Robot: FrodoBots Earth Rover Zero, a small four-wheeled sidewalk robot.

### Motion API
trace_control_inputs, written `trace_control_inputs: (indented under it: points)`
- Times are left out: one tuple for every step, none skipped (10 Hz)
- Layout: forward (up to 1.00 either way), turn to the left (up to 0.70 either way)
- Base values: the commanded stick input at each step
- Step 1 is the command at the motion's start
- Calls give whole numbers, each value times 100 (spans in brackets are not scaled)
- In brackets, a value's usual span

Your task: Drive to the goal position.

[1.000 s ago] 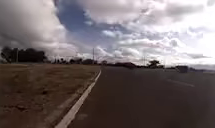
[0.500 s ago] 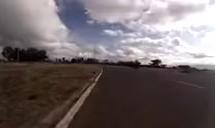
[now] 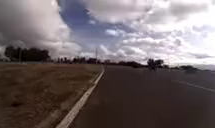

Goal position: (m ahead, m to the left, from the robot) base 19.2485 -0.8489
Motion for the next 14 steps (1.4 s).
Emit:
trace_control_inputs:
  points:
    - [85, 0]
    - [85, -4]
    - [85, 0]
    - [85, 0]
    - [85, -2]
    - [85, -10]
    - [85, -12]
    - [85, -5]
    - [84, -3]
    - [84, -11]
    - [82, -11]
    - [76, -3]
    - [74, 0]
    - [74, 0]
